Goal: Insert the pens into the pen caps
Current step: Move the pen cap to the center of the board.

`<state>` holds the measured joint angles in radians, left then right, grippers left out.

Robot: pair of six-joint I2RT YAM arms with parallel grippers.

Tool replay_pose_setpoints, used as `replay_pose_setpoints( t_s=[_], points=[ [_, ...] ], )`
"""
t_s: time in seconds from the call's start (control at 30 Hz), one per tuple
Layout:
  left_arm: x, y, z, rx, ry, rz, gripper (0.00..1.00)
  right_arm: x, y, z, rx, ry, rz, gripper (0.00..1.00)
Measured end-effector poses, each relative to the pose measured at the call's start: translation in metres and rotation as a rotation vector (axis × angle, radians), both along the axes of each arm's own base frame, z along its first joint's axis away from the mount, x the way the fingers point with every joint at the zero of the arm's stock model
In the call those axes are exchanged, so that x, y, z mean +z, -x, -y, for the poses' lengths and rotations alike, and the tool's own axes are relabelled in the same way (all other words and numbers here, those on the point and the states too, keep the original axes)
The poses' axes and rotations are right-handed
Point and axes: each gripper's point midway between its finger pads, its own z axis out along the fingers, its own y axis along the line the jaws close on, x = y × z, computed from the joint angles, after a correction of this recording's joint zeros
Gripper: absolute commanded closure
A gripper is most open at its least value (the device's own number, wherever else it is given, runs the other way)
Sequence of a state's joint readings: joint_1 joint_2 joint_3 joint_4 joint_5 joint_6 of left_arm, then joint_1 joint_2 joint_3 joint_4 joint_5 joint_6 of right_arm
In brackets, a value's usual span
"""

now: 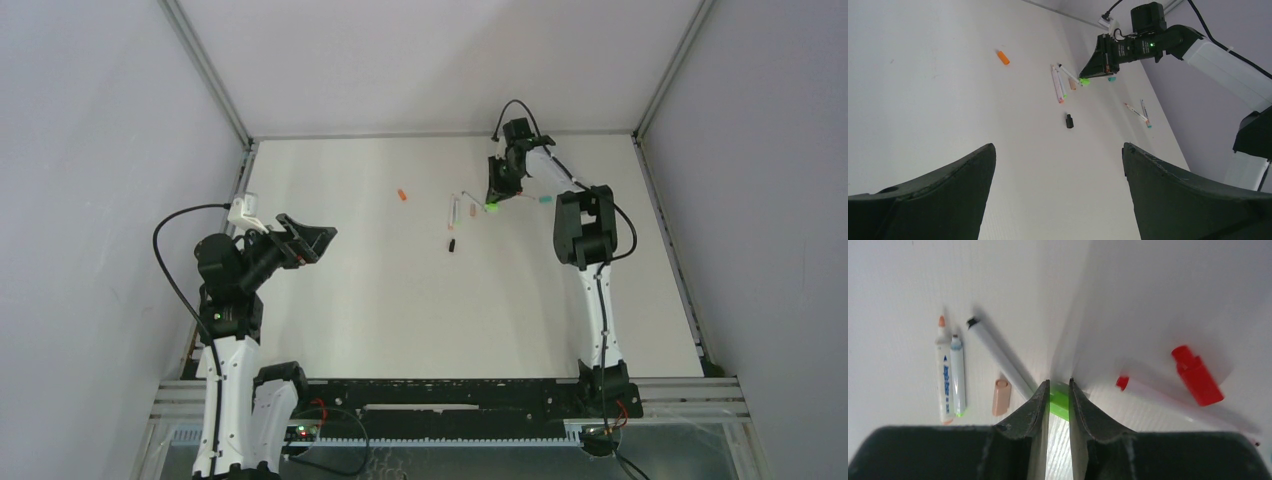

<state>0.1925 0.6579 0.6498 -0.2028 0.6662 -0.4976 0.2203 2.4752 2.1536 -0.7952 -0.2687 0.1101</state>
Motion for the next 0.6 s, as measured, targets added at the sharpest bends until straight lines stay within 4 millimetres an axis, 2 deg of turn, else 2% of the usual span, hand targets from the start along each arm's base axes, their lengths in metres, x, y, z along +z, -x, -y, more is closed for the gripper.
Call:
replay_pose_setpoints(
  t_s=[0.6],
  points=[
    [0.001, 0.001, 0.000, 0.000, -0.001, 0.006, 0.00, -0.002, 0.083, -0.014, 0.072, -0.015, -0.114, 0.73]
  ],
)
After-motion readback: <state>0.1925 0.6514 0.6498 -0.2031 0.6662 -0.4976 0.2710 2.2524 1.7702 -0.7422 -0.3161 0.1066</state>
